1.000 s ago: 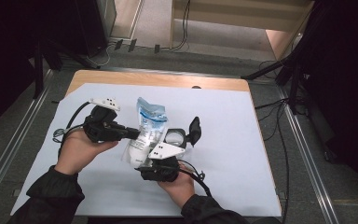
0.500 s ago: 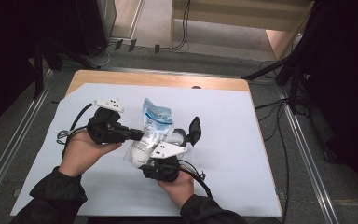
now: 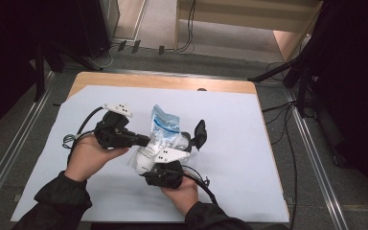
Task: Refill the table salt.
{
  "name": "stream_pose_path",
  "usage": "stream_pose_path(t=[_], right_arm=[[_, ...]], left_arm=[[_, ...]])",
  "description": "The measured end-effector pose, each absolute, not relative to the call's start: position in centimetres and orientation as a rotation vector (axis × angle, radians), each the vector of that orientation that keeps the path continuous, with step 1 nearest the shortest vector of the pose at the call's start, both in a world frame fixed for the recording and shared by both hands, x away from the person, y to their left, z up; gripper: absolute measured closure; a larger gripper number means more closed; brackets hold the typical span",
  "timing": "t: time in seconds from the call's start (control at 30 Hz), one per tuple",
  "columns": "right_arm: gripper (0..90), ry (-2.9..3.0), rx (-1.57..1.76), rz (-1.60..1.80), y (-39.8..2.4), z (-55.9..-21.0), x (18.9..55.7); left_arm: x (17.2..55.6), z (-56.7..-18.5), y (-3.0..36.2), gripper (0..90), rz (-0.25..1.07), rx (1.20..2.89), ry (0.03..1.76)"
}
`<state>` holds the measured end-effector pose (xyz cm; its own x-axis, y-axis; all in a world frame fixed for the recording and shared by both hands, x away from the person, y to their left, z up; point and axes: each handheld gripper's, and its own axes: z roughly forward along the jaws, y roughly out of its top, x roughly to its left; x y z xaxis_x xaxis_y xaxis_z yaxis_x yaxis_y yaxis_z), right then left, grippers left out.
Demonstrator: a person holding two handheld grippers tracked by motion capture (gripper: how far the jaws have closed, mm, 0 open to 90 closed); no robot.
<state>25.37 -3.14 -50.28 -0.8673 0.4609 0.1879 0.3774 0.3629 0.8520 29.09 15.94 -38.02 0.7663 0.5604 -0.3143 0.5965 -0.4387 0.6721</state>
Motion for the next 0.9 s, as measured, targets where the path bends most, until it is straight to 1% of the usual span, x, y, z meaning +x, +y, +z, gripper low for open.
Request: stream_pose_path(t=[0.13,0.27,0.43,0.6,0.7,0.73,0.8,0.9], right_arm=[[55.5,2.533,0.792,1.522,-3.1,-50.4,25.3],[42.4,2.521,0.810,1.475,-2.9,-50.3,25.2],[42.2,2.487,0.824,1.463,-3.2,-50.0,24.7],[35.8,2.449,0.832,1.448,-3.3,-49.9,24.3],[37.4,2.438,0.824,1.416,-3.1,-49.9,24.1],[39.2,2.436,0.816,1.408,-3.1,-49.9,24.1],[48.3,2.473,0.838,1.427,-3.2,-50.0,24.5],[50.9,2.481,0.842,1.438,-3.3,-50.1,24.6]], left_arm=[[29.2,-38.2,15.7,90.0,-0.057,2.150,0.871],[29.3,-38.3,15.8,90.0,-0.052,2.166,0.890],[29.3,-38.2,16.1,90.0,-0.086,2.148,0.891],[29.2,-38.1,16.2,90.0,-0.078,2.152,0.903],[29.2,-38.2,16.0,90.0,-0.076,2.152,0.903],[29.1,-38.2,15.9,90.0,-0.074,2.148,0.904],[29.0,-38.1,15.7,90.0,-0.068,2.147,0.904],[29.0,-38.1,15.6,90.0,-0.057,2.155,0.902]])
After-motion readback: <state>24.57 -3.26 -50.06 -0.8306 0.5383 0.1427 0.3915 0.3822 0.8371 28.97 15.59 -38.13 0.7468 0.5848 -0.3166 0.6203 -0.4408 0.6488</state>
